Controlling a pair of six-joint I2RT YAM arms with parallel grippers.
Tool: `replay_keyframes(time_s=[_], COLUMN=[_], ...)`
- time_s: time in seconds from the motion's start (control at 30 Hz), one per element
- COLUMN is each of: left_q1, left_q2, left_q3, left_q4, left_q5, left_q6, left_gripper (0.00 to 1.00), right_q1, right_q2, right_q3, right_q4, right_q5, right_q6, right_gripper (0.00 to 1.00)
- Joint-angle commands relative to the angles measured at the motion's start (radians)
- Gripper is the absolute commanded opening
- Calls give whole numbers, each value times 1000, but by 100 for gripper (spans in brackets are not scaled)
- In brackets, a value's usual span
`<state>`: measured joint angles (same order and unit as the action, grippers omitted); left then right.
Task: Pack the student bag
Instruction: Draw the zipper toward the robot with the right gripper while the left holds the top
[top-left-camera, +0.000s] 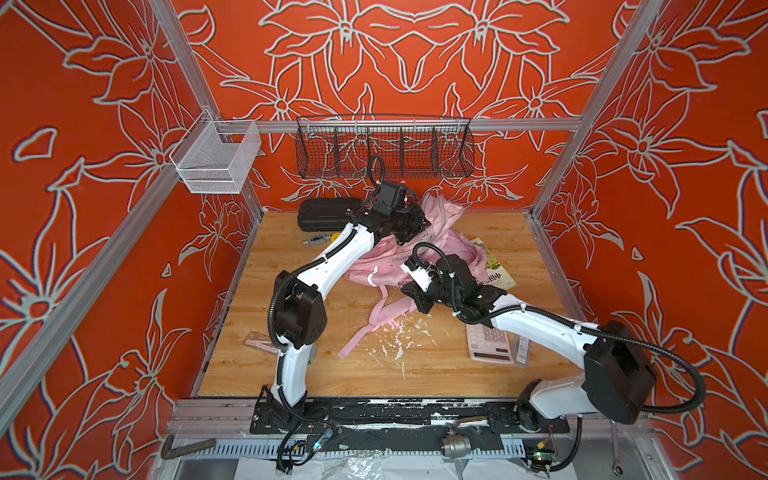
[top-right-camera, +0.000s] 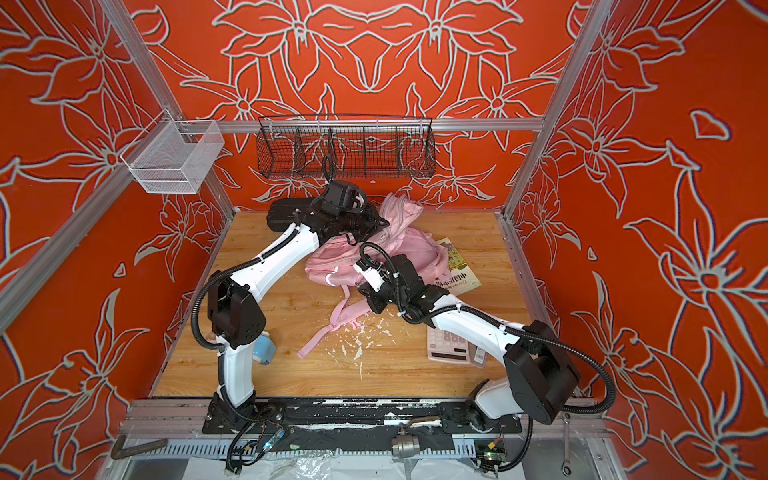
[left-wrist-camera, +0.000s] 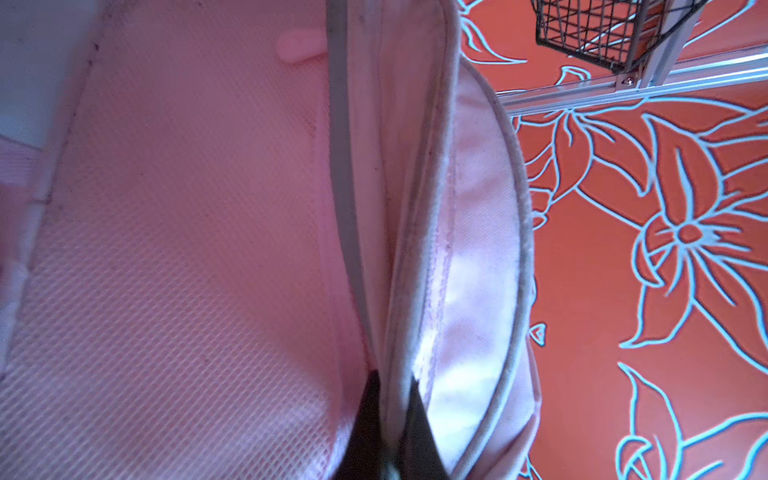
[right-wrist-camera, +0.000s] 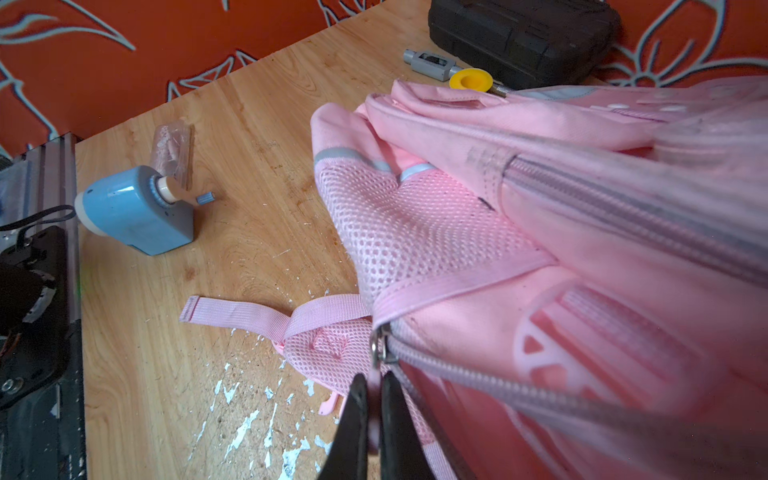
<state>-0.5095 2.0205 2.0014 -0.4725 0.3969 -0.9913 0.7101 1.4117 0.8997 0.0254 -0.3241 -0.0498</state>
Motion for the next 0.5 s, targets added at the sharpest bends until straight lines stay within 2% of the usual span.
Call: replay_keyframes(time_s=[0.0,0.07,0.17,0.33,0.4,0.47], left_q1=[9,17,40,99,109,112], left_q2=[-94,-129,-198,-276,-291,-292], left_q3=[70,52,-32,-181,-220,-227], left_q4=[-39,-170,-276,-322,-325,-360], left_q5=[49,35,1,-19,-23,-41], left_q6=[202,337,473,560,590,631], left_gripper=[0,0,0,0,0,0], right_q1=[29,26,20,-11,-51,-145], right_q2=[-62,-99,-155,-274,-317,-342], right_q3=[5,20,42,54,61,65], right_q4=[-35,-87,-158,-239,-270,-295], right_q5=[-22,-24,-9,0,19,8], right_q6=[20,9,-10,-40,-36,0], right_gripper=[12,20,31,52,57,59])
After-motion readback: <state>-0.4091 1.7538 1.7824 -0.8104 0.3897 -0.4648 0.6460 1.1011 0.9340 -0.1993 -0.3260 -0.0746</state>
